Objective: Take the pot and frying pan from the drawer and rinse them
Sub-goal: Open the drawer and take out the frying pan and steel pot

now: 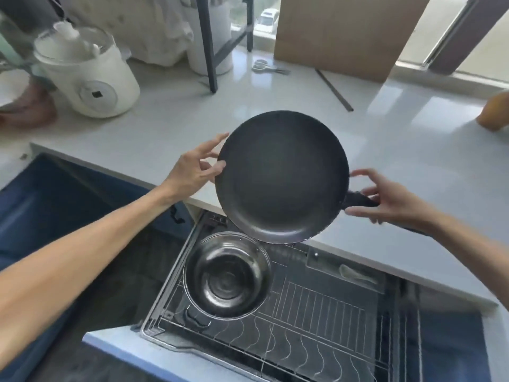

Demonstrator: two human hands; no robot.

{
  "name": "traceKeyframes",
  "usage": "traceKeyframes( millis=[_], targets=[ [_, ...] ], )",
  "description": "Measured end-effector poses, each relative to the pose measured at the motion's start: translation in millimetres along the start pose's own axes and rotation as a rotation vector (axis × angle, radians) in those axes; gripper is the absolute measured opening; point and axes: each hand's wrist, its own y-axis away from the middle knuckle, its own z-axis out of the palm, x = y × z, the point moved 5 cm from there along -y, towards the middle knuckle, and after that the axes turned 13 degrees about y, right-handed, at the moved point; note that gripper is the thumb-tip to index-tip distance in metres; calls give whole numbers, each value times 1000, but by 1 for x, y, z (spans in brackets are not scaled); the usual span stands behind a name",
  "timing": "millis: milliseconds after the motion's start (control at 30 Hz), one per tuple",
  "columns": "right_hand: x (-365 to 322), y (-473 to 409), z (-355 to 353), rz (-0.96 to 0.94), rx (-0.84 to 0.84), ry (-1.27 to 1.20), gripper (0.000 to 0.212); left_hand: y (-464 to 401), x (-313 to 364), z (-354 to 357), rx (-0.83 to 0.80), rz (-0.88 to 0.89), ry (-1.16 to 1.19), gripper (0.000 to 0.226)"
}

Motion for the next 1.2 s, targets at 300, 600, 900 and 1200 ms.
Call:
traceKeyframes(
  millis=[300,600,900,1200],
  targets=[
    [46,-89,4,3,73,103,62,-52,-60,14,-164,-210,75,66],
    [68,-133,19,-23,115,65,58,-79,-92,13,-193,-251,118,65],
    [58,-132,19,-31,65,292,66,-64,-102,18,-176,-373,8,72],
    [-3,-17,121,-501,549,206,32,154,-123,25,224,-464,-179,31]
  ],
)
